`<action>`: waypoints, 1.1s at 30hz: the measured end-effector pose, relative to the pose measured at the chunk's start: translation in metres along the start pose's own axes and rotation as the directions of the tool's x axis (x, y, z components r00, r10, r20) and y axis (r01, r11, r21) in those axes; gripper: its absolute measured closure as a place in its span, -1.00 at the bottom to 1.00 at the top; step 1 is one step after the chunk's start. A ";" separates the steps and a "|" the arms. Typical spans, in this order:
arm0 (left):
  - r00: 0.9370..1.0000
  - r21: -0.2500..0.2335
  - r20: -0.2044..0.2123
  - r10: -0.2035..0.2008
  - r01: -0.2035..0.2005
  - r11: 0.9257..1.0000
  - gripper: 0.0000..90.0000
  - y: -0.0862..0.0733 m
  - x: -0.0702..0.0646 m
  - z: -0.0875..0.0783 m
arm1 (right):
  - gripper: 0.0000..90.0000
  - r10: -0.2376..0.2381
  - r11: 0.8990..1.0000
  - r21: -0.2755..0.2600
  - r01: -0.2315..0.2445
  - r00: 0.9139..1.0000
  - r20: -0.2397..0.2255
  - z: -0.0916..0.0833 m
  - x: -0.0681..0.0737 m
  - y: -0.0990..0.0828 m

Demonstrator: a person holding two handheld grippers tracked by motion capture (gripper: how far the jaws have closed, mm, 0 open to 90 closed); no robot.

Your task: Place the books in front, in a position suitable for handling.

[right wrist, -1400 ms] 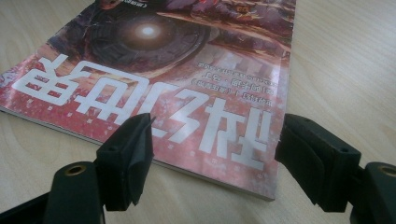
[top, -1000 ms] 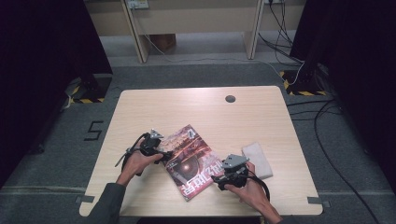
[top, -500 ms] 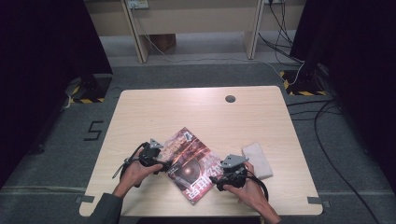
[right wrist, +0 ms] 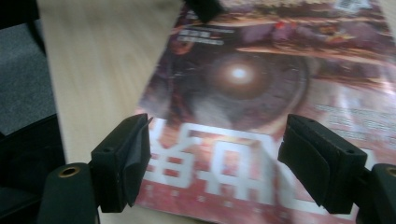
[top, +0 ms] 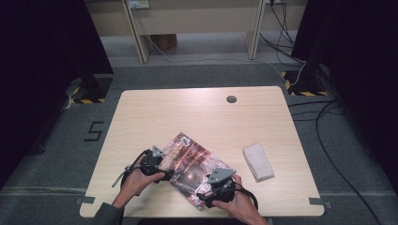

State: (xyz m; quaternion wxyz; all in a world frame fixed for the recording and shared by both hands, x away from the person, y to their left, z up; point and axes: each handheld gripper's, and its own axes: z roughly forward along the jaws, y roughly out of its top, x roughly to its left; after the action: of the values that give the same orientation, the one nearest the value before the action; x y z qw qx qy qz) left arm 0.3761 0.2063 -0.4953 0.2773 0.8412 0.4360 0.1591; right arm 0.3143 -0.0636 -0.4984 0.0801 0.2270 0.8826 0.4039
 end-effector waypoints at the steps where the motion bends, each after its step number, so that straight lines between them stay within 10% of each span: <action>1: 1.000 -0.006 0.002 0.004 -0.004 1.000 -0.55 0.001 0.000 0.000 | -0.47 -0.004 1.000 -0.001 0.004 1.000 -0.008 0.001 0.004 0.000; 9: 1.000 -0.009 0.017 0.010 -0.010 1.000 -0.60 0.006 -0.001 0.008 | -0.46 -0.101 0.994 0.047 0.101 0.995 -0.017 0.012 0.030 0.000; 19: 0.999 -0.004 0.033 -0.007 0.007 1.000 -0.63 0.003 -0.001 0.007 | -0.46 -0.112 0.991 0.073 0.110 0.993 0.029 0.009 0.022 -0.003; 33: 0.994 0.021 0.079 0.078 -0.080 0.997 -0.61 0.000 -0.027 0.000 | -0.46 -0.022 0.998 0.060 0.013 0.989 0.149 -0.008 -0.027 -0.010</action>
State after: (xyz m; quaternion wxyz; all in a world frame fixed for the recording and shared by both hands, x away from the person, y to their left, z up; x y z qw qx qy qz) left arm 0.3606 0.1848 -0.4961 0.2775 0.8666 0.3931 0.1318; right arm 0.3325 -0.0872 -0.5016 0.1429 0.2513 0.8875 0.3589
